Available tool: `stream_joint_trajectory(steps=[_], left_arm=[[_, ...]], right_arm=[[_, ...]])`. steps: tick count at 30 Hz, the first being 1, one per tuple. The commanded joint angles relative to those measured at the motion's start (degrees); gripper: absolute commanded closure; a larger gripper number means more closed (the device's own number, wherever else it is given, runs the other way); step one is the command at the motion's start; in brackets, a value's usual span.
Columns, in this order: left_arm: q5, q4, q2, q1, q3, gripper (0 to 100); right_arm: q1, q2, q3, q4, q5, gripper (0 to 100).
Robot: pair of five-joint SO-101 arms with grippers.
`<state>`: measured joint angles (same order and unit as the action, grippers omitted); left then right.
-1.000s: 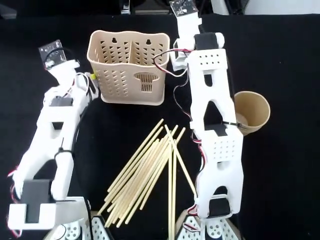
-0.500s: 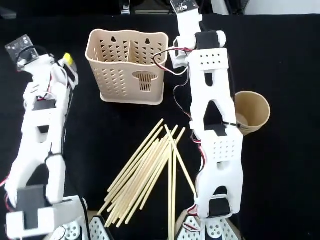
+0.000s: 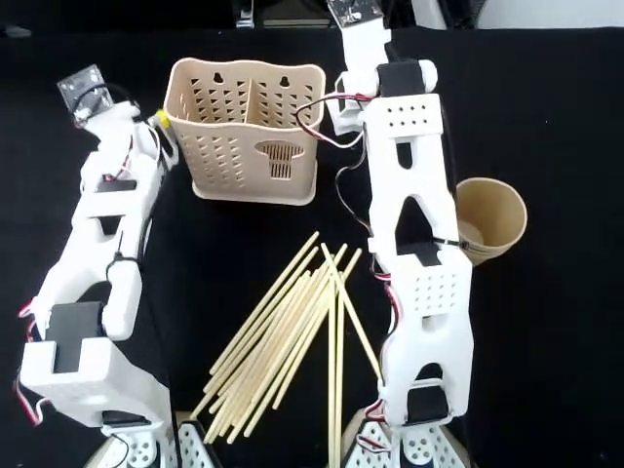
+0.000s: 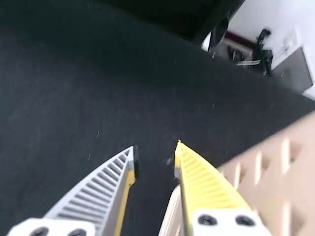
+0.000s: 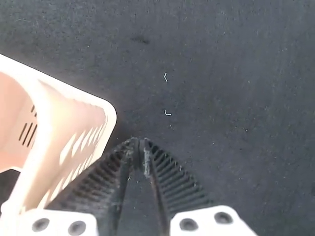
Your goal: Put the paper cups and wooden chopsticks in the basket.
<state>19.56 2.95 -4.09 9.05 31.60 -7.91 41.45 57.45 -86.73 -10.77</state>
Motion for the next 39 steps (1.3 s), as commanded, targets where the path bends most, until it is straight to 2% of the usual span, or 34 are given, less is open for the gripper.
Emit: stream_joint_trajectory(steps=[1,11,23,27,29,32,39], left_arm=[[0.35,-0.97,5.80,-2.77,3.03,85],[0.00,-0.88,16.62,-8.04,9.80,85],[0.00,-0.79,26.29,1.36,15.08,85],[0.26,2.99,26.90,2.59,13.14,85],[0.26,7.21,26.90,2.59,11.82,85],[0.26,11.16,27.16,2.68,11.65,85],[0.18,12.48,27.43,4.35,14.20,85]], right_arm=[[-1.49,-0.57,2.77,1.58,0.44,98.6],[-0.35,-0.92,2.86,1.14,0.44,98.6],[1.76,-0.66,17.63,-8.18,0.44,98.0],[0.79,-0.66,22.37,-10.55,0.70,86.2],[-0.18,-0.66,23.78,-10.64,2.37,80.5],[-1.41,-0.66,24.22,-10.73,6.77,80.9],[-1.67,-0.92,24.31,-11.34,19.52,80.8]])
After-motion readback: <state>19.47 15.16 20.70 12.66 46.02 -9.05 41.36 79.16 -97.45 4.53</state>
